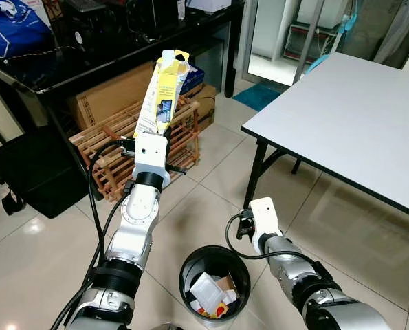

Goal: Picking trash to rubbish bin

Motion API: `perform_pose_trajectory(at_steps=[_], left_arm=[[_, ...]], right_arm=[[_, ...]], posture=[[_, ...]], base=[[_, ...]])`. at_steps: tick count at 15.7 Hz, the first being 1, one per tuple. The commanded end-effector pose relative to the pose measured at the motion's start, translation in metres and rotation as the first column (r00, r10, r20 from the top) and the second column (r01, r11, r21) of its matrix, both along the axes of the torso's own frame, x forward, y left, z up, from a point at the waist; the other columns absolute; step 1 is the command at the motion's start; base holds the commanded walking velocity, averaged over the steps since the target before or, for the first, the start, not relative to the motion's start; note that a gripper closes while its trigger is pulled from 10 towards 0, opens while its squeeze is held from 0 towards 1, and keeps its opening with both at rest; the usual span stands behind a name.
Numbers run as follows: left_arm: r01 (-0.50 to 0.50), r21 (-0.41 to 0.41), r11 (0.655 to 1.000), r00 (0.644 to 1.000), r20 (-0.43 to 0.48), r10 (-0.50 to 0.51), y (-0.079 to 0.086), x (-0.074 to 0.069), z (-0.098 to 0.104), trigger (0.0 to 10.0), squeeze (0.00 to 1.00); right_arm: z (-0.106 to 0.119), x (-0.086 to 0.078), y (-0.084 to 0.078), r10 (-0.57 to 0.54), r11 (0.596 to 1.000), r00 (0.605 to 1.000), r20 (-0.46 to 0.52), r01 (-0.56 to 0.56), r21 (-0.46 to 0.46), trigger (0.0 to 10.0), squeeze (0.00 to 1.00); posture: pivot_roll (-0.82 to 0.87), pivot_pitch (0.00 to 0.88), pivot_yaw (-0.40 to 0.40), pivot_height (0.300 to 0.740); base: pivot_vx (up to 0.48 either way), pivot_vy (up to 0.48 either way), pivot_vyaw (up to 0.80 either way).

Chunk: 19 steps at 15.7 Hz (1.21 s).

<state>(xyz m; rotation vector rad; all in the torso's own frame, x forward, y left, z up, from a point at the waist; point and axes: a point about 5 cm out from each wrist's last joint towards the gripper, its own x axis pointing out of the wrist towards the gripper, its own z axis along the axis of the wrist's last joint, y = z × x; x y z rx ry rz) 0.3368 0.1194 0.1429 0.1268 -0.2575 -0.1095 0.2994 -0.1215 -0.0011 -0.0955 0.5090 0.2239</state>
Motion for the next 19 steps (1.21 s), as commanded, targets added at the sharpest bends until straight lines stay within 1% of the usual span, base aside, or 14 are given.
perform_pose_trajectory(at_steps=[1, 3, 5, 7, 8, 9, 10, 11, 12, 13, 15, 17, 18, 19], left_arm=[[0.002, -0.001, 1.0, 1.0, 0.016, -0.002, 0.0, 0.0, 0.004, 10.0, 0.0], [-0.005, 0.007, 1.0, 0.999, -0.045, 0.005, 0.004, 0.002, -0.01, 10.0, 0.0], [-0.004, 0.016, 1.0, 0.978, -0.209, 0.007, 0.013, 0.002, -0.042, 10.0, 0.0], [0.036, 0.064, 0.997, 0.892, -0.452, -0.004, 0.02, -0.007, -0.088, 10.0, 0.0], [0.056, 0.077, 0.995, 0.831, -0.557, -0.004, 0.022, -0.016, -0.108, 10.0, 0.0], [0.07, 0.071, 0.995, 0.801, -0.598, -0.013, 0.021, -0.02, -0.116, 10.0, 0.0], [0.142, 0.076, 0.987, 0.751, -0.658, -0.058, 0.013, -0.029, -0.13, 10.0, 0.0], [0.209, 0.087, 0.974, 0.72, -0.687, -0.093, 0.005, -0.035, -0.137, 10.0, 0.0], [0.275, 0.069, 0.959, 0.672, -0.727, -0.141, -0.008, -0.041, -0.144, 10.0, 0.0], [0.292, 0.069, 0.954, 0.663, -0.734, -0.15, -0.011, -0.042, -0.146, 10.0, 0.0], [0.347, 0.066, 0.936, 0.632, -0.754, -0.181, -0.023, -0.046, -0.149, 10.0, 0.0], [0.389, 0.061, 0.919, 0.619, -0.756, -0.211, -0.034, -0.046, -0.148, 10.0, 0.0], [0.41, 0.059, 0.91, 0.61, -0.76, -0.226, -0.037, -0.047, -0.149, 10.0, 0.0], [0.411, 0.05, 0.91, 0.604, -0.763, -0.231, -0.038, -0.048, -0.149, 10.0, 0.0]], right_arm=[[0.002, 0.003, -0.006, -0.043, 0.999, 0.999, 0.003, 0.043, -0.011, 10.0, 0.0], [0.0, 0.001, -0.018, -0.086, 0.996, 0.996, -0.006, 0.086, -0.031, 10.0, 0.0], [-0.002, 0.0, -0.025, -0.107, 0.993, 0.994, -0.01, 0.106, -0.045, 10.0, 0.0], [0.0, 0.002, -0.028, -0.122, 0.991, 0.992, -0.001, 0.122, -0.058, 10.0, 0.0], [0.004, 0.005, -0.029, -0.129, 0.99, 0.991, 0.019, 0.13, -0.062, 10.0, 0.0], [0.006, 0.007, -0.03, -0.132, 0.989, 0.991, 0.028, 0.133, -0.065, 10.0, 0.0], [0.01, 0.01, -0.035, -0.154, 0.985, 0.987, 0.051, 0.158, -0.075, 10.0, 0.0], [0.014, 0.013, -0.041, -0.178, 0.979, 0.982, 0.069, 0.184, -0.086, 10.0, 0.0], [0.019, 0.017, -0.054, -0.223, 0.965, 0.97, 0.095, 0.234, -0.117, 10.0, 0.0], [0.021, 0.018, -0.057, -0.235, 0.961, 0.967, 0.101, 0.247, -0.122, 10.0, 0.0], [0.03, 0.023, -0.074, -0.281, 0.939, 0.948, 0.15, 0.304, -0.163, 10.0, 0.0], [0.041, 0.025, -0.102, -0.339, 0.907, 0.92, 0.195, 0.375, -0.193, 10.0, 0.0], [0.043, 0.02, -0.128, -0.395, 0.874, 0.897, 0.197, 0.433, -0.222, 10.0, 0.0], [0.043, 0.018, -0.132, -0.404, 0.868, 0.894, 0.195, 0.441, -0.228, 10.0, 0.0]], posture=[[0.01, 0.021, 0.036, 0.74], [0.01, 0.018, 0.033, 0.74], [0.01, 0.015, 0.03, 0.74], [0.0, 0.013, 0.033, 0.74], [-0.01, 0.011, 0.035, 0.74], [-0.01, 0.01, 0.034, 0.74], [-0.01, 0.008, 0.031, 0.74], [-0.01, 0.006, 0.028, 0.74], [-0.01, 0.0, 0.027, 0.74], [-0.01, 0.0, 0.026, 0.74], [-0.02, 0.0, 0.027, 0.74], [-0.04, 0.0, 0.028, 0.74], [-0.04, 0.0, 0.027, 0.74], [-0.03, 0.0, 0.024, 0.74]], base=[[0.0, 0.0, 0.0], [0.0, 0.0, 0.0], [0.0, 0.0, 0.0], [0.0, 0.0, 0.0], [0.0, 0.0, 0.0], [0.0, 0.0, 0.0], [0.0, 0.0, 0.0], [0.0, 0.0, 0.0], [0.0, 0.0, 0.0], [0.0, 0.0, 0.0], [0.0, 0.0, 0.0], [0.0, 0.0, 0.0], [0.0, 0.0, 0.0], [0.0, 0.0, 0.0]])
